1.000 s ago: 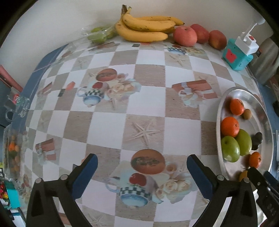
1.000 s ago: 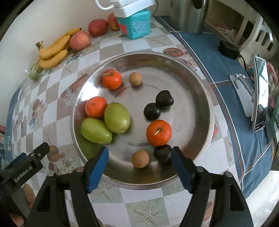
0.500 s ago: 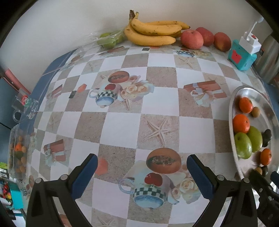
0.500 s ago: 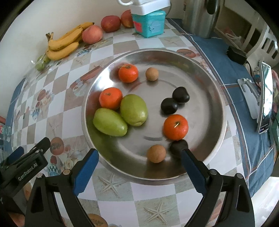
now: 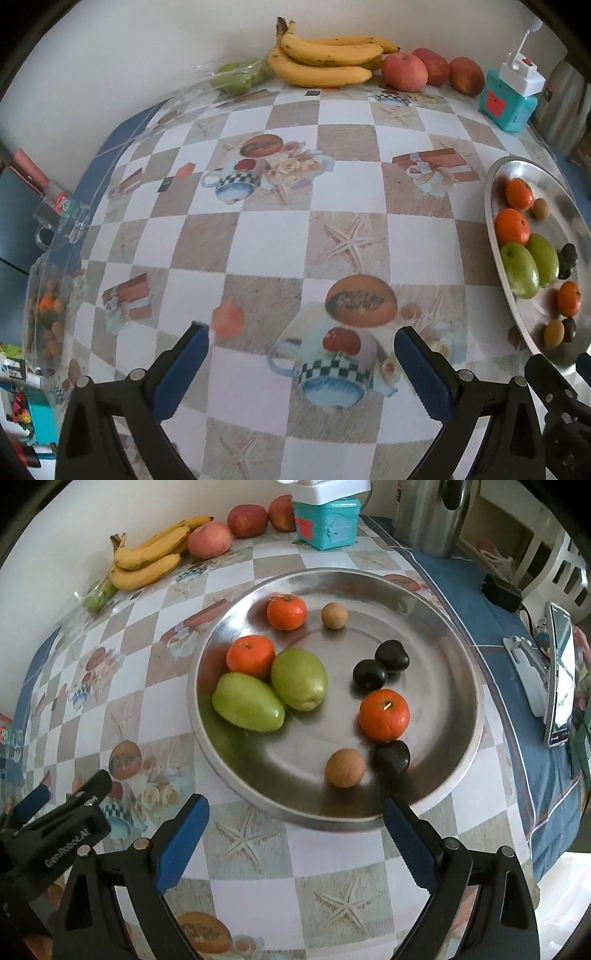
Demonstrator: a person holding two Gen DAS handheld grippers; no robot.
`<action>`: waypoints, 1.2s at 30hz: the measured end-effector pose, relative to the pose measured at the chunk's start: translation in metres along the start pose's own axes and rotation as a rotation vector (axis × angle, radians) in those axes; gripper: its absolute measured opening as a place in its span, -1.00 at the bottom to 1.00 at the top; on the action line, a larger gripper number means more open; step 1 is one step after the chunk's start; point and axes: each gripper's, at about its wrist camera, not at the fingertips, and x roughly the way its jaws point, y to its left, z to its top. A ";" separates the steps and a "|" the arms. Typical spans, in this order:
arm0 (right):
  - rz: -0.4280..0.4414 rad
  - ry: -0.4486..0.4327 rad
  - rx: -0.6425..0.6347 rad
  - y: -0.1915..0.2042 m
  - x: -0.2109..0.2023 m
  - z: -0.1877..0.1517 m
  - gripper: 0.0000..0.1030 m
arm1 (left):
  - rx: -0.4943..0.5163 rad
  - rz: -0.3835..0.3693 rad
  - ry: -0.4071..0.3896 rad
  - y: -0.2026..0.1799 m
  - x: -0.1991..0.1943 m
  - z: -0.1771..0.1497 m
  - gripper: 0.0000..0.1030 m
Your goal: Organize fruits
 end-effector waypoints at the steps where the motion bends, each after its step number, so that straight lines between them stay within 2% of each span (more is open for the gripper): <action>1: -0.001 -0.002 -0.004 0.001 -0.001 -0.001 0.85 | -0.002 -0.003 0.000 0.002 -0.001 -0.001 0.98; 6: -0.001 -0.013 -0.016 0.004 -0.006 -0.009 0.85 | -0.031 -0.010 -0.006 0.013 -0.012 -0.009 0.98; 11: 0.005 -0.045 -0.009 0.003 -0.017 -0.012 0.85 | -0.038 -0.020 -0.052 0.018 -0.030 -0.013 0.98; 17: 0.007 -0.096 0.006 0.001 -0.034 -0.015 0.85 | -0.054 -0.066 -0.105 0.025 -0.051 -0.017 0.98; 28: 0.019 -0.167 0.019 -0.002 -0.055 -0.018 0.85 | -0.057 -0.031 -0.177 0.032 -0.075 -0.023 0.98; 36: 0.012 -0.171 0.006 0.001 -0.055 -0.018 0.85 | -0.048 -0.021 -0.177 0.032 -0.078 -0.023 0.98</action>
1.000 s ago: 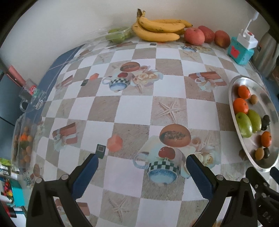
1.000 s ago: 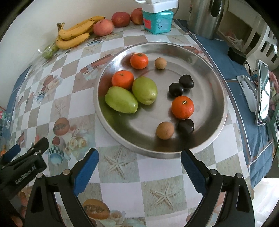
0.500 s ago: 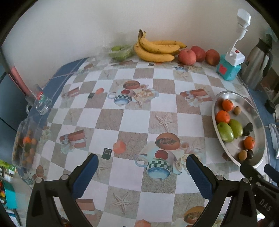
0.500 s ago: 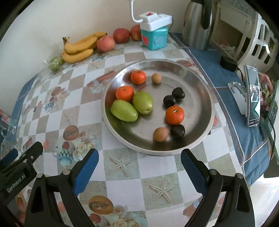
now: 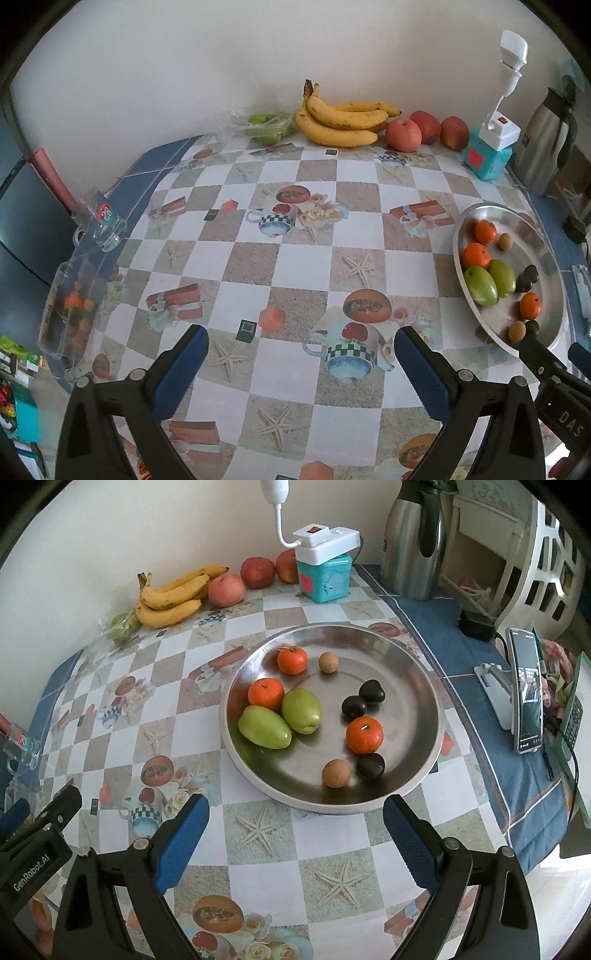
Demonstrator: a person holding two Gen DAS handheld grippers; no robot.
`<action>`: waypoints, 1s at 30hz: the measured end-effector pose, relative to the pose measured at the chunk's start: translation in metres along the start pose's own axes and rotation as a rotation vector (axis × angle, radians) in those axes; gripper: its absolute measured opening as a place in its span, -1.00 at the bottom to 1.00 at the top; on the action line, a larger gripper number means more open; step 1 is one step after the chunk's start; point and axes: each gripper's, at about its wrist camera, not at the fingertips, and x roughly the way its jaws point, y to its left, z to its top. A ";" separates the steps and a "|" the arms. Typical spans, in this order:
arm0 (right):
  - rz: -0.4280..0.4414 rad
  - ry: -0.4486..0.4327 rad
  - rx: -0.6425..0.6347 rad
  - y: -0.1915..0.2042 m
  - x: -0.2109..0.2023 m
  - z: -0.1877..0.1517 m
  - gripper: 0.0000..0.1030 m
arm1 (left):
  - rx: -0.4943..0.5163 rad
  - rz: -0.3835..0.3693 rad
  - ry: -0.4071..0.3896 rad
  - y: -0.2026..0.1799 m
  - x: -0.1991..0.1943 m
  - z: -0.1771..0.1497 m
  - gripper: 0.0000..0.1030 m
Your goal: Organize fruits
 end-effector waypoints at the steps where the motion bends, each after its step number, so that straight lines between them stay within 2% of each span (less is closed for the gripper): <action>1: -0.002 0.001 -0.001 0.000 0.000 0.000 0.85 | 0.000 -0.001 0.003 0.000 0.000 0.000 0.98; 15: -0.009 0.012 0.002 0.000 0.002 0.000 0.85 | -0.010 0.011 0.043 0.003 0.008 -0.001 0.98; 30: -0.007 0.024 -0.009 0.002 0.005 0.000 0.85 | -0.011 0.011 0.045 0.004 0.008 -0.001 0.98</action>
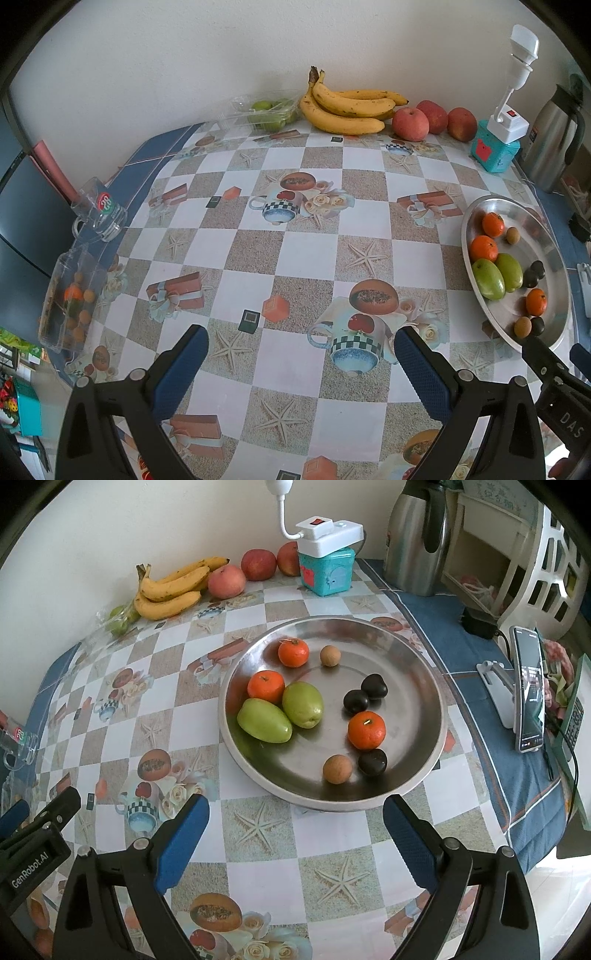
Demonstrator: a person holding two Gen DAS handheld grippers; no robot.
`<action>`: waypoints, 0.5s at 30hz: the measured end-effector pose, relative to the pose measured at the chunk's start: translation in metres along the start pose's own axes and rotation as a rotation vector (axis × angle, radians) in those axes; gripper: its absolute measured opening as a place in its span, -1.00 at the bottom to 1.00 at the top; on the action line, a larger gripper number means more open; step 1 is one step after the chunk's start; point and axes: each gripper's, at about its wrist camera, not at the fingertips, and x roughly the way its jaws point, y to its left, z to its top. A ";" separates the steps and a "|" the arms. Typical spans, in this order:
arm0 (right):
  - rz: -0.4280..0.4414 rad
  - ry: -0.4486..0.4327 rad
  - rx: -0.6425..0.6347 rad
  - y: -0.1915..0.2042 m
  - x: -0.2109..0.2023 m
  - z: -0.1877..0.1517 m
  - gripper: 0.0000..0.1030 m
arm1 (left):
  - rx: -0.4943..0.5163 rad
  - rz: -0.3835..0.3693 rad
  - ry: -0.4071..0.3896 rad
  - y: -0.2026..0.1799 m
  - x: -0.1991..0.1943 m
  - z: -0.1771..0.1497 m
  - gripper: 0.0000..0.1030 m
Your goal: Organize fruits
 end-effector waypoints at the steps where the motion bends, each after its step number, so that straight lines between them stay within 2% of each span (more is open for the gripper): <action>1: 0.001 0.001 -0.001 0.000 0.000 0.000 0.85 | 0.000 0.000 0.000 0.000 0.000 0.000 0.98; 15: 0.003 0.005 -0.010 0.001 0.002 0.000 0.85 | 0.000 0.000 0.000 0.000 0.000 0.000 0.98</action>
